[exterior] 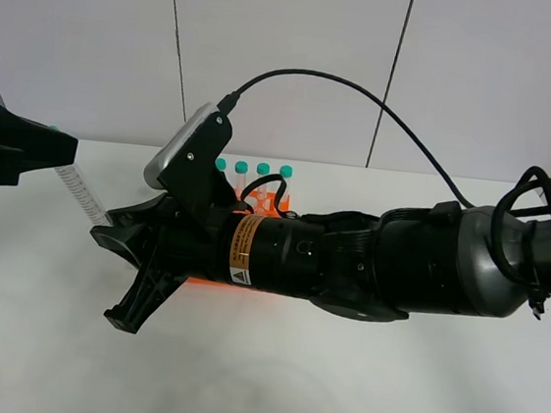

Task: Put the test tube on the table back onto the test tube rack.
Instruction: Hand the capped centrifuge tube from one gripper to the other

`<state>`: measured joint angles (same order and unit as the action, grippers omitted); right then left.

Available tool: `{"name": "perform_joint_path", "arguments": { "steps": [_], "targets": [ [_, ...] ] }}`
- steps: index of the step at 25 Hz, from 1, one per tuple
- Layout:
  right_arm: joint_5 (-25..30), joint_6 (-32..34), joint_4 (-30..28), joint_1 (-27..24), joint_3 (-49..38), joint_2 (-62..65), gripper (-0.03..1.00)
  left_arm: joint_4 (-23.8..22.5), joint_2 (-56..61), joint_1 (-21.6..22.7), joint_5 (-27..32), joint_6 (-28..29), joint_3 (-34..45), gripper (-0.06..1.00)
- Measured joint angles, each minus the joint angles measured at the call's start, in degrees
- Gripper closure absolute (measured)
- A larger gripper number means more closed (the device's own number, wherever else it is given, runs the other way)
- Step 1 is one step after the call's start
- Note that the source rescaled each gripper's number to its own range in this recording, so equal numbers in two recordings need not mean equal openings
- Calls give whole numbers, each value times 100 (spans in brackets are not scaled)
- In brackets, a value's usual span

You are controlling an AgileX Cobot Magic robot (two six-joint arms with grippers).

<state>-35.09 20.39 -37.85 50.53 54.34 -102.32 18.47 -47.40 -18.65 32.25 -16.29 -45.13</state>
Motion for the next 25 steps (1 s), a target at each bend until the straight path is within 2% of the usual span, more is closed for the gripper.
{"name": "perform_joint_path", "arguments": {
  "steps": [5,10,12,15,20,25],
  "targets": [
    [-341,328,-427,-45,-18,0,96,137,0,0,-102,-63,-5,93],
    [-511,491,-619,-61,-18,0,96,212,6,0,-160,-68,-5,93],
    [-523,517,-667,-62,-24,0,90,227,-16,0,-181,-68,-5,93],
    [-410,511,-752,-62,-24,0,83,255,-122,-15,-257,-68,-5,93],
    [-217,380,-727,-51,-24,0,82,265,-187,-15,-299,-68,-5,93],
    [85,-22,-661,-46,-24,7,82,209,-187,-15,-358,-82,-5,93]
  ]
}}
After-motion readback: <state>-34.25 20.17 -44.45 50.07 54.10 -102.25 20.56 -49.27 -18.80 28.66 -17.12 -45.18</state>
